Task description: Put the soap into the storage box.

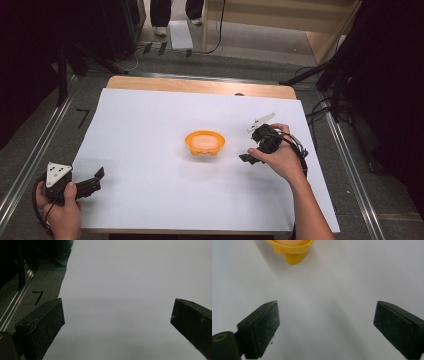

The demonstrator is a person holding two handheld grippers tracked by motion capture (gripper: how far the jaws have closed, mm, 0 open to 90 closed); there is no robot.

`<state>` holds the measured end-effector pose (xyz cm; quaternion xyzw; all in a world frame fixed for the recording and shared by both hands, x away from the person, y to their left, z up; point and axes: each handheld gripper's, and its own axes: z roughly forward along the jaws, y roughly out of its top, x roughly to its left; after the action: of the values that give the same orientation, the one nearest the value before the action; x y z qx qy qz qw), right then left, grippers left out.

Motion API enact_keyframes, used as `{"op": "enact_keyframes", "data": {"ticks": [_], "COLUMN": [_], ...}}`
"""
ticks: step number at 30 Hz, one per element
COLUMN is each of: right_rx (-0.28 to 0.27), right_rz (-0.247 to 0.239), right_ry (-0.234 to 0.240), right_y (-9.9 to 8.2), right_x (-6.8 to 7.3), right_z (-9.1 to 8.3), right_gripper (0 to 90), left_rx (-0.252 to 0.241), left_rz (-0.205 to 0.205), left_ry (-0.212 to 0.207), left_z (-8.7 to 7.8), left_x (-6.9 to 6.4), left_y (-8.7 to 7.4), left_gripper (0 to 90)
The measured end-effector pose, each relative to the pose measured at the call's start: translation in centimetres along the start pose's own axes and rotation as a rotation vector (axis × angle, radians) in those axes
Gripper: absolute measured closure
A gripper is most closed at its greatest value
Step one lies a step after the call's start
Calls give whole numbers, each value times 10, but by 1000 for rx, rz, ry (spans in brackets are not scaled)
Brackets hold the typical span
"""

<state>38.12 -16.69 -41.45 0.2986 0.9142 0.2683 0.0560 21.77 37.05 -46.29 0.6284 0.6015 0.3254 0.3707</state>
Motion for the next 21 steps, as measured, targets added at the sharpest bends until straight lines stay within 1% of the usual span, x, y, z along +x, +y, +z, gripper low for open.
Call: {"op": "enact_keyframes", "data": {"ticks": [2,3,4,7,8,11,12,13,14,15,18,19,20,21], "right_rx": [-8,-11,-19,-43,-55,-78,-90,-87,-87,-99,-118,-126,-130,-142], "right_rz": [25,30,36,73,87,106,110,120,122,124,146,148,166,172], "right_ry": [-5,-15,-15,-24,-19,-35,-32,-36,-47,-61,-69,-78,-77,-87], "right_y": [-7,-11,-14,-27,-31,-43,-46,-50,-52,-55,-66,-71,-75,-80], "right_x": [0,0,0,-2,-3,-3,-3,-3,-2,-2,-2,-2,-1,-2], "right_z": [-1,-1,-2,-4,-5,-8,-9,-10,-11,-12,-16,-17,-19,-21], "right_gripper": [21,16,14,0,0,0,0,0,0,0,0,0,0,0], "left_rx": [0,1,0,0,0,0,0,0,0,-1,-1,0,-2,-2], "left_rz": [0,1,1,1,1,1,2,1,2,2,2,2,3,2], "left_ry": [-1,0,0,1,0,1,1,1,1,1,1,1,1,1], "left_z": [0,0,0,0,0,0,0,0,0,0,0,0,0,0], "left_x": [0,0,0,0,0,0,0,0,0,0,0,0,0,0], "left_y": [0,0,0,0,0,0,0,0,0,0,0,0,0,0], "left_gripper": [0,0,0,0,0,0,0,0,0,0,0,0,0,0]}}
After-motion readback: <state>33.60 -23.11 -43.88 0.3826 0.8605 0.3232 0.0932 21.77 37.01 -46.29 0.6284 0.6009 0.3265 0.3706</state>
